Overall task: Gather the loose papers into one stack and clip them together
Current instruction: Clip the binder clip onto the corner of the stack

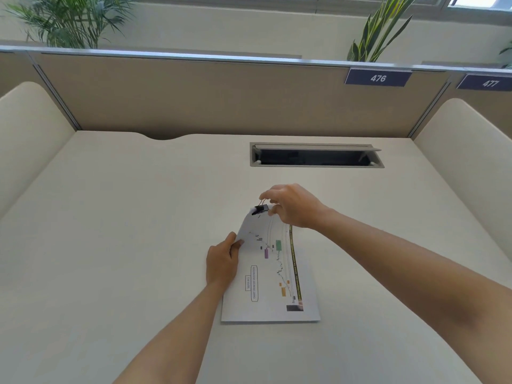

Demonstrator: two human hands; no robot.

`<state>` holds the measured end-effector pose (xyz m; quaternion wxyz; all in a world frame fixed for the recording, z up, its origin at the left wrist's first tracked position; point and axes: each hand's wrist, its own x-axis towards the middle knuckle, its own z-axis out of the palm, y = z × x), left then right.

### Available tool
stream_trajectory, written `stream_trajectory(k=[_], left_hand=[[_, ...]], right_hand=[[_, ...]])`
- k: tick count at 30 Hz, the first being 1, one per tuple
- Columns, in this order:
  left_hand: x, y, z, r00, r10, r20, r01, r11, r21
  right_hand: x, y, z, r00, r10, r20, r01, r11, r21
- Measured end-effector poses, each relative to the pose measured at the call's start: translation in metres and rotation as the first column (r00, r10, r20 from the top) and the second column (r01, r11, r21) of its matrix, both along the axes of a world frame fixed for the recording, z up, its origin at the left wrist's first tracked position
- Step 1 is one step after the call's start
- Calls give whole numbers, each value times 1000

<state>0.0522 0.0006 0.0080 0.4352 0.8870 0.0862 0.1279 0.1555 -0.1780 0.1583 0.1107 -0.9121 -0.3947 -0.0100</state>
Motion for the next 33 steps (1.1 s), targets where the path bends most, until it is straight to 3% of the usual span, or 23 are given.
stream_trajectory(k=[8,11,14,19,24,33], left_hand=[[1,-1,-1,999,28,16,-29,998,61],[4,3,-6,988,149,-33,-151,988,-41],[2,9,-9,975,215,-58,-216,976,-15],[-10,15,-11,987,140,-79,-136,989,63],[-25,25,-19,995,14,-103,12,970,242],[-30,27,-15,994,8,-113,10,988,156]], right_hand=[[-5,-8,-10,988,-107,-112,114,992,59],[-12,-18,-20,960,-198,-199,225,967,121],[-24,-33,-35,936,-237,-261,257,965,45],[-56,-66,-66,858,-271,-436,202,959,-199],[-90,-95,-91,837,-170,-520,8,955,-298],[-112,-100,-119,836,-122,-534,39,986,-164]])
